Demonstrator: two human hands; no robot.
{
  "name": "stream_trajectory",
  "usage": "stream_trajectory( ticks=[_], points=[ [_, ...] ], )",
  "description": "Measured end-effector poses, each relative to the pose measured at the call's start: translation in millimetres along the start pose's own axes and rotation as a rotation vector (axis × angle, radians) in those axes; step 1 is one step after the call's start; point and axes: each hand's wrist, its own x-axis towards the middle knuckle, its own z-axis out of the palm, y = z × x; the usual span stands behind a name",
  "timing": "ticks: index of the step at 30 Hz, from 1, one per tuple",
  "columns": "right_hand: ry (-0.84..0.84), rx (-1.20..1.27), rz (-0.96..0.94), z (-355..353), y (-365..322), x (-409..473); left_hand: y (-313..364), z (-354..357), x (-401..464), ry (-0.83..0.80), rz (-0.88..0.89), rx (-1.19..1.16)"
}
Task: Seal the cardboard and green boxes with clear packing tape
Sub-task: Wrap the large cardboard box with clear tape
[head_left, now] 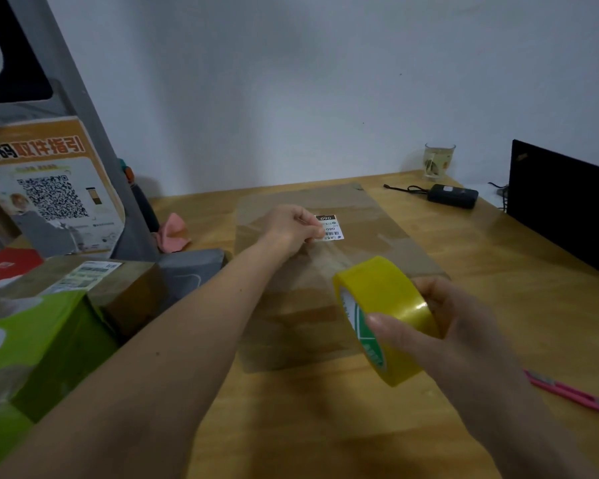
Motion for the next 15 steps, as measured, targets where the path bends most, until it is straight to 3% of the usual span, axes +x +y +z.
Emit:
stream_trajectory(
  ticks=[7,12,15],
  points=[
    [0.014,0.039,0.052,6,1,5,-7,11,5,-0.039,0.056,0.079],
    [-0.018,0.058,0.054,5,-6,17,-9,15,2,0.064,0.123,0.251],
    [-0.032,0.072,0.05,5,-11,20,-12,8,7,0.136,-0.045,0.445]
  ],
)
